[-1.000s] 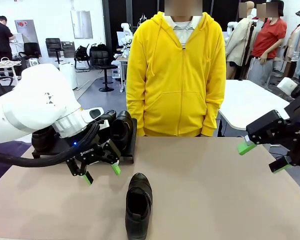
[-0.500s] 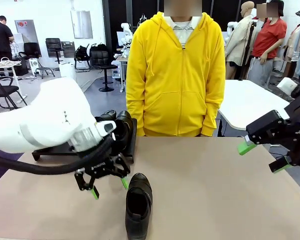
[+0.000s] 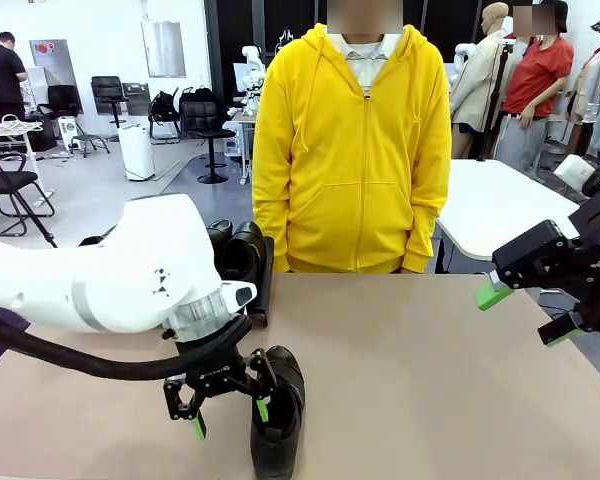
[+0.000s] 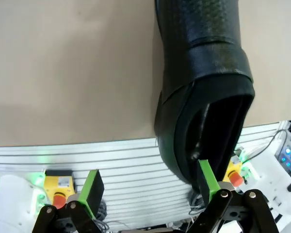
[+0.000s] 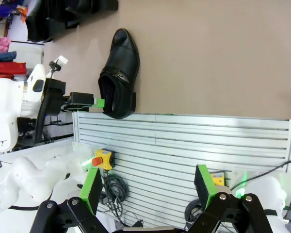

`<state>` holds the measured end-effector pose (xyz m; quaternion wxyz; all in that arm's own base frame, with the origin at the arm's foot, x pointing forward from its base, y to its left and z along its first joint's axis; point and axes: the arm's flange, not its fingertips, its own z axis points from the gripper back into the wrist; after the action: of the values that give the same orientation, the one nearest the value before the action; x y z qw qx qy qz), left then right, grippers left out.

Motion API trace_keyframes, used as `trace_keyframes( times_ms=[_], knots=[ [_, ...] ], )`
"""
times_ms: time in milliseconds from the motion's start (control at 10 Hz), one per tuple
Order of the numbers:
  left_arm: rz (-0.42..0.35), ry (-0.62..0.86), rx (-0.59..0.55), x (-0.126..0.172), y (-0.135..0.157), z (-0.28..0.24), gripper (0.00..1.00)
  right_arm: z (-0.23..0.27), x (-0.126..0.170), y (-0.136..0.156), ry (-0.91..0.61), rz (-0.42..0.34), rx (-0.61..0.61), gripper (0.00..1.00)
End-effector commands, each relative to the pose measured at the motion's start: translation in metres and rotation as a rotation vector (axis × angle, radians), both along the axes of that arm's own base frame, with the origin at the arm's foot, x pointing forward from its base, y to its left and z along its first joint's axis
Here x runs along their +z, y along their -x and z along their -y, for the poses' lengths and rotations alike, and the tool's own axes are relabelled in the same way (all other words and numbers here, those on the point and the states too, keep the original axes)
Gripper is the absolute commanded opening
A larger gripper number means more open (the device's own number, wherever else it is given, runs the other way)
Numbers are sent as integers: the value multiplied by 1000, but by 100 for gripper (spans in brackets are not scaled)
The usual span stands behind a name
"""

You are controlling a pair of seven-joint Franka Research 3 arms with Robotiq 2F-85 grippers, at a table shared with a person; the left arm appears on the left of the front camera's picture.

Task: Organize the shoes by placing them on the stand.
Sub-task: Place the Shoe from the middle of the table onto the Shoes Stand.

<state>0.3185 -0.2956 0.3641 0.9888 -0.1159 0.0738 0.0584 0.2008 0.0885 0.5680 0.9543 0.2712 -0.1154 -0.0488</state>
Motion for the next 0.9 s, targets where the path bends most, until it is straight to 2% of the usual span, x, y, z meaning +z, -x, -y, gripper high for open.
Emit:
trace_keyframes(
  times_ms=[0, 300, 400, 500, 800],
  knots=[
    [68, -16, 51, -14, -7, 11, 100, 1, 2, -2, -27, 5, 30, 100],
    [80, -17, 62, -24, -13, 13, 100, 1, 2, -2, -27, 5, 30, 100],
    [82, -53, 67, -26, -14, 13, 42, 1, 2, -2, -27, 5, 30, 100],
    [84, -55, 74, -28, -15, 13, 0, 1, 2, -2, -27, 5, 30, 100],
    [85, -69, 84, -31, -16, 11, 0, 1, 2, -2, -27, 5, 30, 100]
  ],
)
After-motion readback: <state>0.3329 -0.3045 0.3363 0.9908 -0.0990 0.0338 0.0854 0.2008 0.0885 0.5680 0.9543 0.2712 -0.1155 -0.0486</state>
